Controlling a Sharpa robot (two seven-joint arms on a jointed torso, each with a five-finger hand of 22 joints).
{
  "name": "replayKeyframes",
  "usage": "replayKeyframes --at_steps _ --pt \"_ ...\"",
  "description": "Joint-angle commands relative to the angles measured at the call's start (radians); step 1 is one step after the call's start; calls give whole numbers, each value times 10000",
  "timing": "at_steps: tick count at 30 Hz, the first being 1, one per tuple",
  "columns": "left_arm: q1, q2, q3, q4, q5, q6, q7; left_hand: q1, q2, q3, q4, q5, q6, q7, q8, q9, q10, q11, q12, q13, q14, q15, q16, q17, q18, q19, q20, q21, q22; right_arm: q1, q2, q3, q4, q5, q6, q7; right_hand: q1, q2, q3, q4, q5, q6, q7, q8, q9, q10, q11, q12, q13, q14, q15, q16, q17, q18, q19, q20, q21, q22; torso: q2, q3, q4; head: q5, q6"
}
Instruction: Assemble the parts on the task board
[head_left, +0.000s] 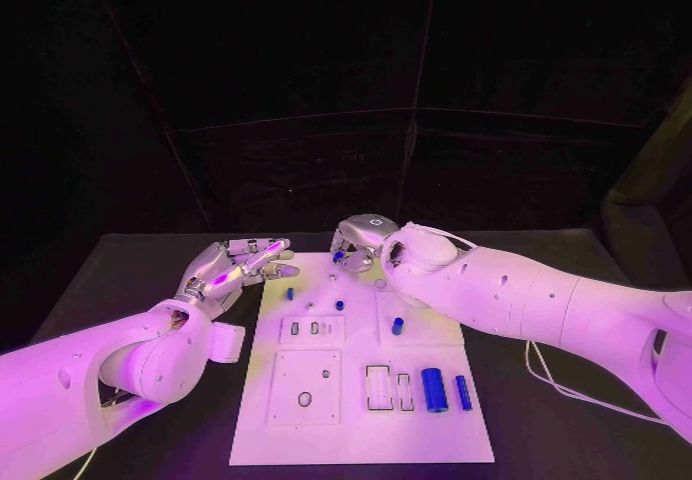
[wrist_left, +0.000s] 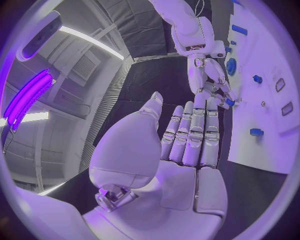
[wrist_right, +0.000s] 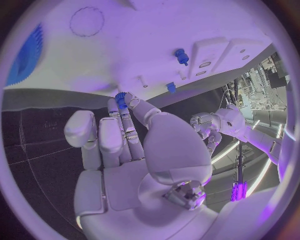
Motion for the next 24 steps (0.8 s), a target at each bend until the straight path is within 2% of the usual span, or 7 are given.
replayKeyframes --at_steps 1,9,12,15,19,21,24 --pt "25 -5 10 5 -52 139 34 -41 30 -15 -55 -60 -1 38 -47 -11 -63 -6 -35 -10 -16 70 -33 14 143 55 29 -46 -9 25 8 10 22 -64 239 104 20 -118 77 -5 -31 -75 -13 -33 0 -82 -13 -31 -5 47 57 52 -12 -115 9 74 48 5 5 -7 11 10 -16" --pt "32 -16 10 -1 -52 145 28 -41 30 -15 -55 -60 -1 38 -47 -11 -63 -6 -35 -10 -16 70 -33 14 143 55 29 -46 -9 25 68 9 -20 -87 252 72 -2 -165 93 11 -20 -88 -10 -32 1 -89 -9 -30 -4 41 61 52 -25 -112 -5 78 49 -2 16 -2 9 31 -1" --pt "34 -13 10 3 -52 151 24 -45 36 -18 -66 -61 -5 42 -55 -10 -70 -2 -45 -10 -24 74 -51 18 143 50 33 -60 -15 25 128 9 -98 -182 343 -52 -45 -263 126 45 -38 -157 3 -42 -5 -162 8 -44 -10 25 77 44 -64 -105 -46 92 39 -37 18 -5 16 27 -5" --pt "36 -9 10 6 -52 164 16 -45 36 -18 -66 -61 -5 42 -55 -10 -70 -2 -45 -10 -24 74 -51 18 143 50 33 -60 -15 25 186 8 -195 -350 398 -294 -145 -456 139 133 -82 -380 60 -56 -21 -492 77 -53 -26 -39 139 -41 -263 -79 -169 142 -32 -188 23 2 25 10 -15" --pt "38 -12 10 2 -52 172 3 -46 39 -21 -71 -61 -9 45 -61 -10 -76 1 -52 -10 -28 76 -59 20 144 47 35 -67 -17 26 209 8 -249 -462 326 -439 -196 -883 -132 240 -87 -1179 207 -65 -45 -1428 279 -44 -22 -262 298 -458 -1071 52 -632 299 -424 -919 27 9 7 25 -20" --pt "39 -15 10 -2 -52 174 -3 -46 39 -21 -71 -61 -9 45 -61 -10 -76 1 -52 -10 -28 76 -59 20 144 47 35 -67 -17 26 202 7 -240 -488 230 -456 -132 -1007 -378 318 -63 -1537 285 -63 -38 -1832 348 -21 -10 -320 360 -608 -1331 95 -771 353 -564 -1148 28 9 5 26 -21" --pt "40 -19 10 -7 -52 180 -13 -50 39 -25 -77 -66 -15 49 -68 -11 -84 5 -59 -11 -32 79 -68 22 143 44 38 -75 -19 26 162 7 -180 -510 98 -449 -19 -1023 -584 405 -44 -1690 305 -42 -16 -2009 379 50 11 -329 390 -677 -1437 112 -806 392 -617 -1224 26 12 5 26 -16"
